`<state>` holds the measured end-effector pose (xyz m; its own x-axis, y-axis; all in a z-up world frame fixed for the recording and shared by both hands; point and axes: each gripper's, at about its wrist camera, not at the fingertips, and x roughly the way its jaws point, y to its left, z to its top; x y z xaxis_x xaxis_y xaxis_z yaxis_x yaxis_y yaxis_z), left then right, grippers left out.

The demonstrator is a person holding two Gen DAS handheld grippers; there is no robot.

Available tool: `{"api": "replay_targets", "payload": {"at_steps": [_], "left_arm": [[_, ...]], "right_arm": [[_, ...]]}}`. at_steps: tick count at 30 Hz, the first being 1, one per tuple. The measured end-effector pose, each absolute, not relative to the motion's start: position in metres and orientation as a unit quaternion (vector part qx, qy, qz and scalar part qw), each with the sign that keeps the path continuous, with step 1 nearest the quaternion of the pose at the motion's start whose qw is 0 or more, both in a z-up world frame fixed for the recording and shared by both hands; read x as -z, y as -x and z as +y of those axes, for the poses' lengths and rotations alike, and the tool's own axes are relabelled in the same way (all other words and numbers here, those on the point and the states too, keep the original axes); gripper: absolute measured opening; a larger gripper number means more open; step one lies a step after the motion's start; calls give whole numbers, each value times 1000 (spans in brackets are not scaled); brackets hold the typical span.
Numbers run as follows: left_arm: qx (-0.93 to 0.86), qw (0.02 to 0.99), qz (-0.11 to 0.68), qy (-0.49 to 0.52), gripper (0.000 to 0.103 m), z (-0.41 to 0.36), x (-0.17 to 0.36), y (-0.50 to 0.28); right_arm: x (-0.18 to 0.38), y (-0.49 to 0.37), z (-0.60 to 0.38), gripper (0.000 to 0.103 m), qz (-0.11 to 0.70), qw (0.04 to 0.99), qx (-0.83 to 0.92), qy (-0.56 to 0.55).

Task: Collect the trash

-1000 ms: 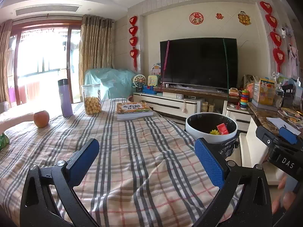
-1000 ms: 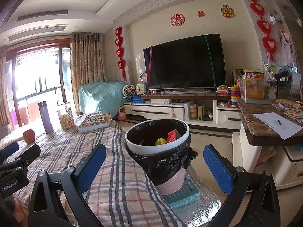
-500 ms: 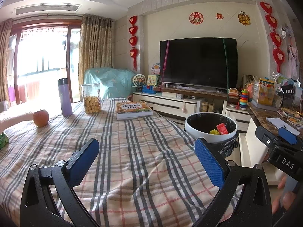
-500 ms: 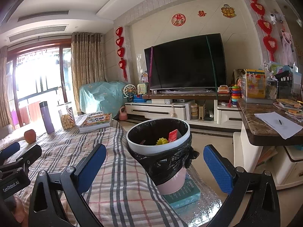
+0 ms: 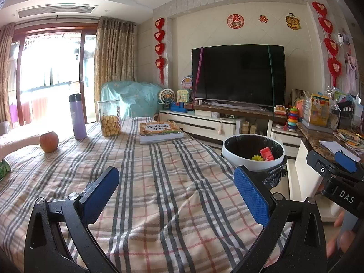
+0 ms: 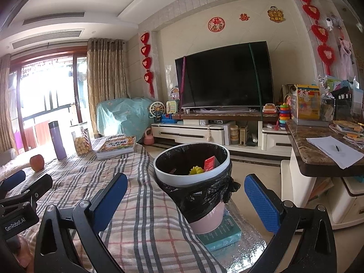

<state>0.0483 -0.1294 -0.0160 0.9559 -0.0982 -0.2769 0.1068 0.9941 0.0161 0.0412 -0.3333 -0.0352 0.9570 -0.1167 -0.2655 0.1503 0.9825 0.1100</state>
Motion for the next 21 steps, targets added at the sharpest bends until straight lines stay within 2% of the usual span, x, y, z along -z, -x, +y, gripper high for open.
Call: {"api": "replay_targets", "payload": {"at_steps": [21], "left_arm": [[53,988,143,-16,103,-130,18,-50]], "right_arm": [[34,-42,-332,103,130,987,64,-65]]}}
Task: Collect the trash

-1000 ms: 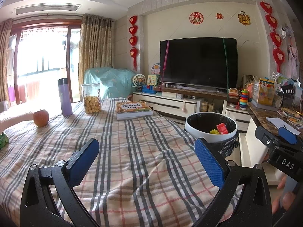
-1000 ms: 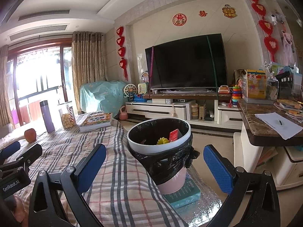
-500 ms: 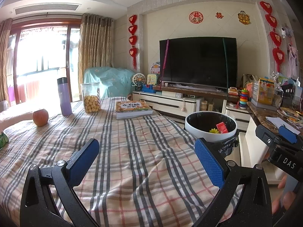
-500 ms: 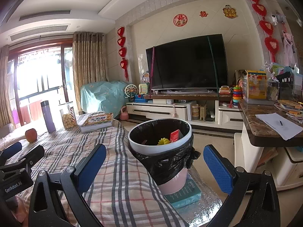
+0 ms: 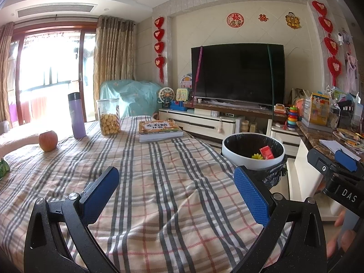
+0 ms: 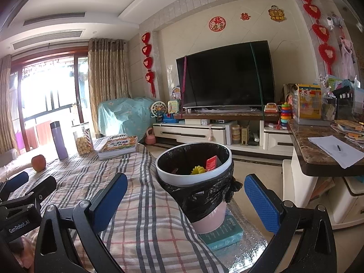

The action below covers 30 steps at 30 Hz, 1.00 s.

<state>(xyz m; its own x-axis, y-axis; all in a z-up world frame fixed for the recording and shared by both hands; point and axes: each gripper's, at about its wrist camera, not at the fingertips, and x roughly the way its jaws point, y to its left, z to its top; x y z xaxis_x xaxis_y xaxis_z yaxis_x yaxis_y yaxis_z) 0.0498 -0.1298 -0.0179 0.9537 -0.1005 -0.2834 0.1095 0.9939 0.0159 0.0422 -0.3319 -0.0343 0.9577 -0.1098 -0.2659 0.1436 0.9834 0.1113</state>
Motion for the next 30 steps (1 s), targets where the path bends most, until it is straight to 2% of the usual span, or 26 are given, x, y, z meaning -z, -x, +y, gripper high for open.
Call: {"api": "replay_targets", "payload": {"at_steps": [30], "left_arm": [[55,986,155,-13,103,-126,24,-57]], "right_arm": [[37,-52,-331,103,149,985,48,-76]]}}
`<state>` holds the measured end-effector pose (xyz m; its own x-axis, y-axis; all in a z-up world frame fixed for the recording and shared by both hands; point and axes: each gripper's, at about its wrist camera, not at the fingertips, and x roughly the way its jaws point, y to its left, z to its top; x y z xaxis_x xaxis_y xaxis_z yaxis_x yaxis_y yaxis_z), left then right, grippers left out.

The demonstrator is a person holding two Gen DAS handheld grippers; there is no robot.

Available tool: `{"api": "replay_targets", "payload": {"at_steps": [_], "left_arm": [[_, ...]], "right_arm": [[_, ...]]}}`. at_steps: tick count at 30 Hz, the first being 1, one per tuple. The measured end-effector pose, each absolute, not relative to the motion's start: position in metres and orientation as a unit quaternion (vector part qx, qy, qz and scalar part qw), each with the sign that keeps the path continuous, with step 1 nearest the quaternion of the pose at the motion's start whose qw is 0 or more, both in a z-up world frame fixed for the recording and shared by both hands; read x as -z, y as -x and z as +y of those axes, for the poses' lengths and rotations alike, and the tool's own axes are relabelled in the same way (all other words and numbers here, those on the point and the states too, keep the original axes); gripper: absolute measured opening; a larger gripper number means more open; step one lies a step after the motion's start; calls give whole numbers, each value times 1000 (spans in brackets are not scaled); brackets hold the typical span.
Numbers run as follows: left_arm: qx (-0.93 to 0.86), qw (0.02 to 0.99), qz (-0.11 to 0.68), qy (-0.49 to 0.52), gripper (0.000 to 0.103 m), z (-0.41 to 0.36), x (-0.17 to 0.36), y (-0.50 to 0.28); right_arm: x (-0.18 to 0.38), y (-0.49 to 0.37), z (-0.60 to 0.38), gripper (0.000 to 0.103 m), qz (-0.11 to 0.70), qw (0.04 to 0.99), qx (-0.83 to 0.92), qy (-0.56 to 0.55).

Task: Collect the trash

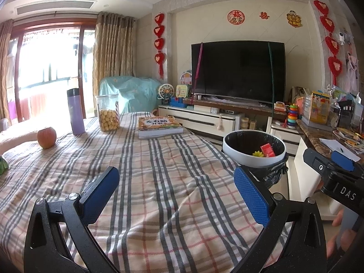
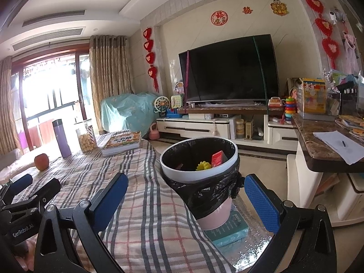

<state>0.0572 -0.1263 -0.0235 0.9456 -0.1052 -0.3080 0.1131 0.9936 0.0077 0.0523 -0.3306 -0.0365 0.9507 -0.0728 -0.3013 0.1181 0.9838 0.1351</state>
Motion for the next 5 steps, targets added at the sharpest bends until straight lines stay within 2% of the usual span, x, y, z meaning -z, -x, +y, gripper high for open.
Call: {"api": "replay_targets", "payload": {"at_steps": [5], "left_arm": [[54,984,167,-7,103,-119,25,-64]], "right_arm": [[38,-61,-328,103,163,983,41,-78]]}}
